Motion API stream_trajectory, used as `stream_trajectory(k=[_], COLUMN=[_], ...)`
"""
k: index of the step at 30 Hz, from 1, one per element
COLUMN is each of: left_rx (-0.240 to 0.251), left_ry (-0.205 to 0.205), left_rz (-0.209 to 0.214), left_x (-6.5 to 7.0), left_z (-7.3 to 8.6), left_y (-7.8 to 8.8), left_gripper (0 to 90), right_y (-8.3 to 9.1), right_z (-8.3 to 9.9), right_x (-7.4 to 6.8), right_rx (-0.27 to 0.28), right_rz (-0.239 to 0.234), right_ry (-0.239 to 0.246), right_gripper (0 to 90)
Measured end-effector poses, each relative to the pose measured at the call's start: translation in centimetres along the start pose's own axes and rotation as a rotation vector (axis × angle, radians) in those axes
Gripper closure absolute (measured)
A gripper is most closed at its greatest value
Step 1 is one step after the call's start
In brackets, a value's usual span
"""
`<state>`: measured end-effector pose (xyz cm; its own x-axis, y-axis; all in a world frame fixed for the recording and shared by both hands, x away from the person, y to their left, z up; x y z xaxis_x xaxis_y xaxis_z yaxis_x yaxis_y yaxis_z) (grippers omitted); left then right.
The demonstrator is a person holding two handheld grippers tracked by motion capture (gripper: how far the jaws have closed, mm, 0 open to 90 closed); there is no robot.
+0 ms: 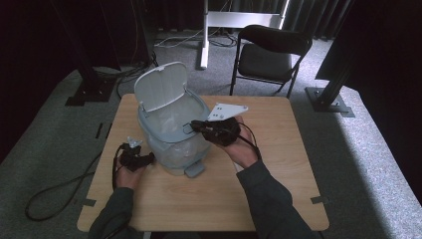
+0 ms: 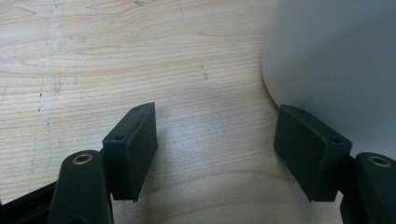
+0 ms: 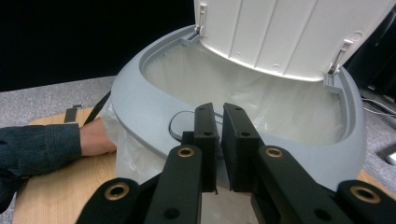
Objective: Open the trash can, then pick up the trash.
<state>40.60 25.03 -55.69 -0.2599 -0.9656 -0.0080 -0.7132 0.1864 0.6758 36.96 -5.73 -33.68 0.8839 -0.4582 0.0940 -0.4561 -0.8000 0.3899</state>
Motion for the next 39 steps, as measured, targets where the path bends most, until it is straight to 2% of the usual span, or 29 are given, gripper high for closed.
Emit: stream_trajectory(k=[16,26,34,39], left_rx=[0.0,0.0,0.0,0.0], left_ry=[0.0,0.001,0.001,0.001], left_rz=[0.0,-0.002,-0.002,-0.002], left_x=[0.0,0.0,0.0,-0.1], left_z=[0.0,-0.1,-0.1,-0.1], left_y=[0.0,-0.1,-0.1,-0.1], left_gripper=[30.4,30.4,30.4,30.4], right_y=[1.4,2.3,2.4,3.1], right_z=[0.3,1.1,1.7,2.2], right_x=[0.4,1.2,1.4,1.8], right_rx=[0.016,0.018,0.012,0.019], right_rz=[0.041,0.082,0.096,0.112], right_ry=[-0.013,-0.032,-0.04,-0.048], right_gripper=[75.7,70.3,67.8,66.0])
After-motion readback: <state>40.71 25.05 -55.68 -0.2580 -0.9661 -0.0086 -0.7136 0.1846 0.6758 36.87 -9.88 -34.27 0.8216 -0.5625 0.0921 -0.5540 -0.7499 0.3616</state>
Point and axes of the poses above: each handheld gripper's, and its own axes: y roughly backward along the jaws, z roughly out of its underside, x roughly to its right, the point moved 2 cm from there along -y, roughly forward along the jaws, and after that the axes turned 1 degree about x, right-handed, at the moved point
